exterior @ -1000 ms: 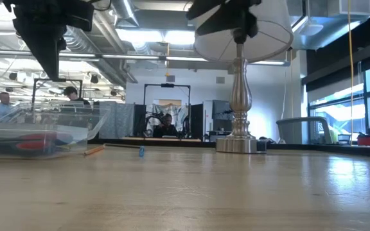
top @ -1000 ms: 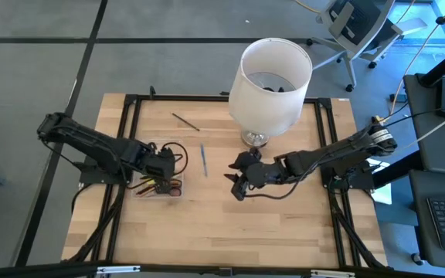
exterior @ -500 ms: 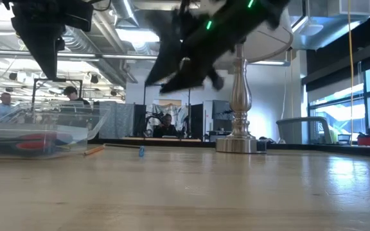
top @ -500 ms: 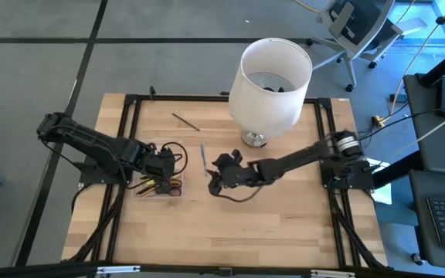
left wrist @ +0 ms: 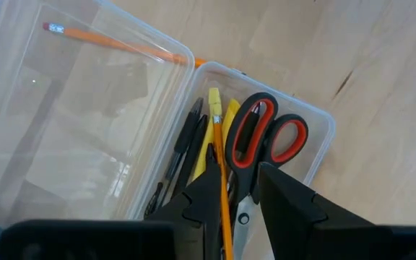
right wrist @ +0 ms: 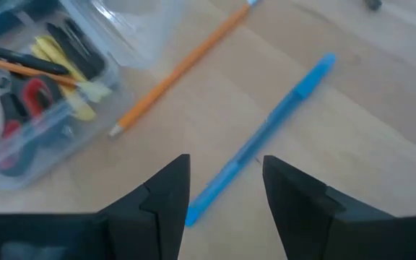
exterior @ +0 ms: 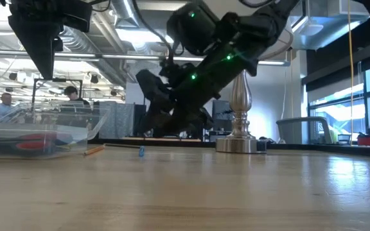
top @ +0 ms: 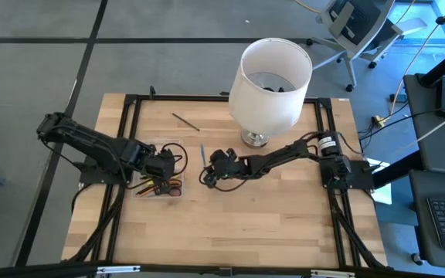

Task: Pick & place school supplies into a supply box
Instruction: Put the blue pen into the transparent supply box

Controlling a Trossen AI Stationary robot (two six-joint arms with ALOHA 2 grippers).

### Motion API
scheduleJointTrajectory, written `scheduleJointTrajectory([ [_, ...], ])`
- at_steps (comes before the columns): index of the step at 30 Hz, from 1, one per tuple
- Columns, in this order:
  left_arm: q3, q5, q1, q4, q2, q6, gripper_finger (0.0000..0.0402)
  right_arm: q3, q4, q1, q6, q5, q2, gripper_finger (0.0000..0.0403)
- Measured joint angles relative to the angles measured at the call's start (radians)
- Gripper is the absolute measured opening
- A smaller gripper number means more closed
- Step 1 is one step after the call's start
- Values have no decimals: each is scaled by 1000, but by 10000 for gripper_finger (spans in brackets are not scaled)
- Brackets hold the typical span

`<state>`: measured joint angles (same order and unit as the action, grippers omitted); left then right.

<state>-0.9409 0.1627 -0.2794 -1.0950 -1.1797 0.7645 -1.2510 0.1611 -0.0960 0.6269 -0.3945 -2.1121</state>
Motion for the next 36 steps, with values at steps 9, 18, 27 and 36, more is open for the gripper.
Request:
scheduleJointTrajectory([
  [9, 0, 0, 0, 0, 0, 0, 88, 0, 11, 26, -7, 31, -5, 179],
  [18, 0, 0, 0, 1, 0, 23, 85, -40, 77, 27, -11, 30, -93, 179],
  [27, 0, -8, 0, 2, 0, 44, 88, -183, -86, 27, -113, 4, -197, 179],
  [36, 0, -8, 0, 3, 0, 45, 88, -206, -177, 32, 31, 95, -206, 118],
])
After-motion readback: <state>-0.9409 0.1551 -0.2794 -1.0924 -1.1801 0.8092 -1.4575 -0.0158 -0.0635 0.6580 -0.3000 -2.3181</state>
